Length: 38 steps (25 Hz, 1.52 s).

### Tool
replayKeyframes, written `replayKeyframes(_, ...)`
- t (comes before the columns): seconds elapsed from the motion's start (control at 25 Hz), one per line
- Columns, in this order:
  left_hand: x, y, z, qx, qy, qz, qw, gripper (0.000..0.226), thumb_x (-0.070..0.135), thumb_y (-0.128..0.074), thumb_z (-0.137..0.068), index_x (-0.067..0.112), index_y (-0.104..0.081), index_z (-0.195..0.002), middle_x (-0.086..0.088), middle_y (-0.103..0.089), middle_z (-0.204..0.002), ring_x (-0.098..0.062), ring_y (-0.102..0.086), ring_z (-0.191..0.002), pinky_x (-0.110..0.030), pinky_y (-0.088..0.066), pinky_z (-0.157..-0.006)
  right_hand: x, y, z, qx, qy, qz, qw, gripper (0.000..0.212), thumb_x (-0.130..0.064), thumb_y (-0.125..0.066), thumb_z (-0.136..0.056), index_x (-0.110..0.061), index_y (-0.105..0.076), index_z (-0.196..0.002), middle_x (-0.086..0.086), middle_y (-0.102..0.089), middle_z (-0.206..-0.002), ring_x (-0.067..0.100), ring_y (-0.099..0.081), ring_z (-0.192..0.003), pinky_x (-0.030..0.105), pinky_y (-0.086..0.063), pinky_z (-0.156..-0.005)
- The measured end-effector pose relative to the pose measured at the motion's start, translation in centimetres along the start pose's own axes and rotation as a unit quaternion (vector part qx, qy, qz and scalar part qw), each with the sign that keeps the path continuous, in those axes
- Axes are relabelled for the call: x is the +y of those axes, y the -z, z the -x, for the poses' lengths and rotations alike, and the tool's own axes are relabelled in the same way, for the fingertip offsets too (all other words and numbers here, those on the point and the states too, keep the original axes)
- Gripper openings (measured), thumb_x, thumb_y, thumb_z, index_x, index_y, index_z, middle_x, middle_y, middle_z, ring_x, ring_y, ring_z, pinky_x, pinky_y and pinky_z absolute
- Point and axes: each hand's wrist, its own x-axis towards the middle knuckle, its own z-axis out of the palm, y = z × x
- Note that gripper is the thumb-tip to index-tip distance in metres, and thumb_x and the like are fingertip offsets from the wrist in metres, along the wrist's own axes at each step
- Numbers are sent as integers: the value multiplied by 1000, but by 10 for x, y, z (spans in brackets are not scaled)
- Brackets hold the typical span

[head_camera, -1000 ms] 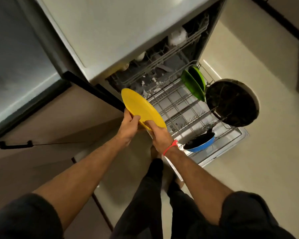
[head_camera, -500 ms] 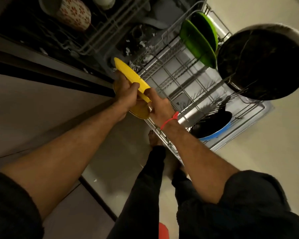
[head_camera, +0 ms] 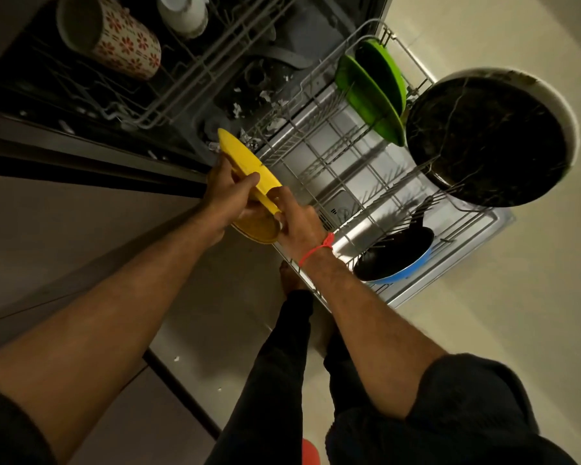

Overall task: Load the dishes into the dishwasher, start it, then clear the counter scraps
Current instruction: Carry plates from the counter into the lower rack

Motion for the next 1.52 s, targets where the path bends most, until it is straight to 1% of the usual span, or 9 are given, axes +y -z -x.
replayKeyframes(0.2, -1, -27, -10, -43, 23, -9, 999, 74, 25, -54, -105, 36, -7, -161, -11, -47, -151, -30, -75, -89, -39, -63, -61, 25, 7, -17, -38, -96, -21, 994, 46, 7, -49, -92, -15, -51, -132, 16, -67, -115, 28, -64, -94, 29, -44, -72)
replayKeyframes(0.4, -2, -40, -1, -22, 15, -24, 999, 77, 32, -54, -104, 41, 0, -160, -8, -47, -152, -29, -74, -95, -41, -63, -62, 36, 20, -17, -104, -128, -32, 986, 62, 7, -50, -94, -22, -42, -147, 9, -54, -142, 27, -53, -127, 25, -43, -91)
replayKeyframes(0.52, 1, -31, 27, 33, 13, -39, 999, 79, 30, -51, -106, 33, 5, -161, -7, -45, -155, -27, -71, -104, -35, -63, -62, 32, 35, -2, -9, -140, -77, 987, 68, 15, -49, -87, -20, -46, -146, 4, -51, -146, 22, -50, -133, 8, -38, -95)
replayKeyframes(0.6, -1, -24, 49, 54, 11, -50, 997, 73, 28, -50, -106, 30, -3, -162, -7, -44, -154, -23, -69, -106, -36, -63, -68, 21, 48, 13, 43, -134, -92, 986, 65, 18, -42, -84, -15, -55, -138, 5, -59, -139, 21, -52, -131, 13, -37, -101)
replayKeyframes(0.76, 3, -2, 126, 67, -50, -76, 994, 56, 35, -51, -105, 28, -30, -157, -2, -51, -147, -20, -68, -105, -42, -62, -77, -44, 82, 51, 35, -67, -90, 993, 51, 13, -41, -85, -11, -63, -125, 4, -69, -121, 19, -62, -116, 29, -45, -105)
replayKeyframes(0.84, 5, 13, 176, 102, -119, -97, 983, 42, 35, -51, -105, 24, -49, -146, -4, -64, -131, -19, -68, -101, -46, -60, -85, -87, 94, 74, 0, -26, -87, 996, 45, 6, -44, -90, -16, -63, -124, 1, -71, -112, 14, -64, -109, 29, -46, -103)
replayKeyframes(0.96, 9, 33, 253, 175, -188, -60, 965, 27, 31, -50, -105, 22, -69, -122, 1, -73, -105, -15, -70, -92, -49, -59, -82, -150, 102, 105, -67, 38, -66, 995, 40, -3, -45, -92, -20, -62, -124, -2, -72, -106, 11, -66, -104, 33, -46, -103)
replayKeyframes(1.24, 19, 114, 394, 323, -256, 21, 911, 24, 24, -51, -106, 12, -70, -114, -1, -70, -103, -10, -66, -91, -34, -56, -88, -296, 92, 163, -157, 190, -24, 969, 40, -14, -48, -90, -36, -57, -122, -2, -72, -107, 19, -70, -97, 43, -55, -92)
replayKeyframes(1.52, 16, 228, 446, 404, -298, 123, 856, 24, 28, -53, -105, 17, -68, -120, 0, -70, -112, -8, -73, -80, -21, -55, -66, -431, 58, 176, -182, 282, -82, 938, 36, -1, -50, -96, -17, -59, -128, 3, -74, -96, 14, -72, -75, 25, -57, -76)
